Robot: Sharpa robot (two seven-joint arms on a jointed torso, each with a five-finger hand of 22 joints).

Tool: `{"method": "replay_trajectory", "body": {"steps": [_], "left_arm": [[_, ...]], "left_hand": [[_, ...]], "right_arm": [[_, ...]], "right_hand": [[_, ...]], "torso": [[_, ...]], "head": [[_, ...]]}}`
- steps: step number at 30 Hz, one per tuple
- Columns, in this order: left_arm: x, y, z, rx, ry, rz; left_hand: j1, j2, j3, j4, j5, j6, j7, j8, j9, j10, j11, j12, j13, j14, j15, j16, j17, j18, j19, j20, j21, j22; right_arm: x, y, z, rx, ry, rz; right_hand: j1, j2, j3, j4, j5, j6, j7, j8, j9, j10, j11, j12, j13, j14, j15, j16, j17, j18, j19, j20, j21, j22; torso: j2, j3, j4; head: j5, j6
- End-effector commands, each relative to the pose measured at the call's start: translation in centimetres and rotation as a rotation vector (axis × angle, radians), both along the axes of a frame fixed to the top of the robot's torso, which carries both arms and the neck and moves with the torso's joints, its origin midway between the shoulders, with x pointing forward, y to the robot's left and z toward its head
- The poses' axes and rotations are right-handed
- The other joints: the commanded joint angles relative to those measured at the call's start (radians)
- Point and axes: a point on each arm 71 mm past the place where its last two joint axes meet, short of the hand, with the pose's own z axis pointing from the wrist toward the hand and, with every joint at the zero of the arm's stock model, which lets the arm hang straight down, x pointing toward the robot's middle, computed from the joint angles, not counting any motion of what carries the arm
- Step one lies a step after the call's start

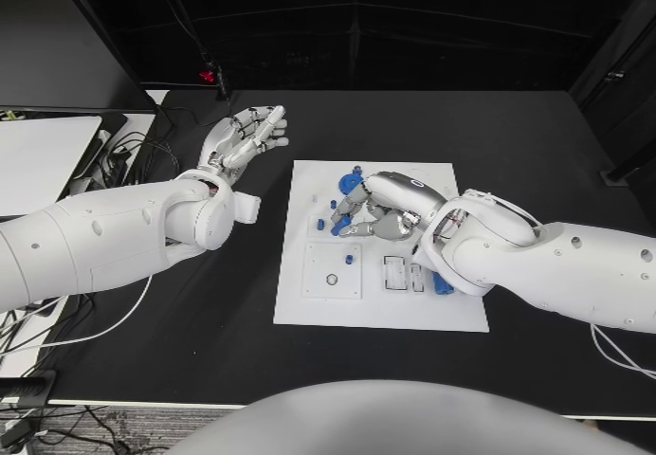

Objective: Assemble the parts on the task board

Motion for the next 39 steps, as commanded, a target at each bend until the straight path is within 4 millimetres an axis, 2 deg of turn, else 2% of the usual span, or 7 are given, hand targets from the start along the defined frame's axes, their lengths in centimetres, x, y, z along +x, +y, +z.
{"method": "replay_trajectory", "body": {"steps": [1, 14, 24, 30, 39], "left_arm": [[-0.1, -0.2, 0.5, -0.022, -0.057, -0.014], [-0.1, -0.2, 0.5, -0.022, -0.056, -0.014], [-0.1, -0.3, 0.4, -0.022, -0.056, -0.016], [-0.1, -0.3, 0.4, -0.022, -0.055, -0.015], [0.0, -0.3, 0.4, -0.021, -0.056, -0.014]], "left_hand": [[0.009, 0.003, -0.003, -0.001, 0.006, -0.006, 0.145, 0.006, -0.001, -0.006, 0.001, 0.006, -0.002, -0.007, 0.003, 0.007, -0.002, -0.017, 0.001, 0.002, 0.002, -0.001], [0.009, 0.003, -0.003, -0.001, 0.006, -0.006, 0.145, 0.006, -0.002, -0.006, 0.001, 0.006, -0.002, -0.007, 0.003, 0.008, -0.003, -0.017, 0.001, 0.002, 0.002, -0.001], [0.01, 0.005, -0.004, -0.001, 0.008, -0.008, 0.145, 0.008, -0.002, -0.008, 0.001, 0.008, -0.003, -0.008, 0.003, 0.01, -0.005, -0.017, 0.0, 0.002, 0.002, -0.003], [0.01, 0.005, -0.004, -0.001, 0.008, -0.008, 0.145, 0.008, -0.002, -0.008, 0.001, 0.008, -0.003, -0.008, 0.003, 0.01, -0.005, -0.017, 0.0, 0.002, 0.002, -0.003], [0.01, 0.005, -0.004, -0.001, 0.008, -0.008, 0.145, 0.008, -0.002, -0.008, 0.001, 0.008, -0.003, -0.008, 0.003, 0.01, -0.005, -0.017, 0.0, 0.002, 0.002, -0.003]], "right_arm": [[-0.7, 1.0, -0.7, -0.092, 0.015, 0.076], [-2.2, 2.8, -2.6, -0.268, -0.018, 0.184], [-2.0, 3.2, -3.3, -0.328, -0.033, 0.19], [-1.9, 3.6, -3.5, -0.339, -0.03, 0.194], [-2.0, 3.9, -3.7, -0.361, -0.014, 0.206]], "right_hand": [[0.009, 0.003, 0.003, 0.004, 0.003, 0.007, 0.001, 0.003, 0.0, 0.009, 0.0, -0.005, 0.001, 0.095, -0.006, 0.006, 0.203, 0.004, 0.077, -0.006, 0.0, 0.245], [0.012, 0.007, 0.005, 0.003, 0.003, 0.007, 0.001, 0.0, -0.001, 0.009, 0.0, -0.012, 0.001, 0.096, -0.006, 0.007, 0.205, 0.004, 0.077, -0.006, 0.0, 0.245], [0.012, 0.008, 0.005, 0.004, 0.003, 0.004, 0.003, -0.004, -0.003, 0.008, 0.002, -0.018, 0.001, 0.096, -0.005, 0.007, 0.205, 0.004, 0.077, -0.005, 0.0, 0.245], [0.011, 0.008, 0.005, 0.004, 0.003, 0.002, 0.004, -0.007, -0.004, 0.007, 0.003, -0.023, 0.001, 0.096, -0.004, 0.007, 0.206, 0.004, 0.076, -0.005, -0.001, 0.245], [0.011, 0.009, 0.005, 0.004, 0.003, 0.001, 0.005, -0.008, -0.004, 0.006, 0.004, -0.026, 0.001, 0.096, -0.003, 0.007, 0.206, 0.005, 0.076, -0.004, -0.002, 0.244]], "torso": [[-0.001, -0.001, -0.0011], [-0.001, -0.0002, -0.0021], [0.001, -0.0008, -0.0024], [0.0, 0.0, -0.0008], [-0.001, -0.0006, -0.0024]], "head": [[0.007, -0.004], [0.009, -0.004], [0.002, -0.004], [0.001, -0.004], [0.002, -0.004]]}}
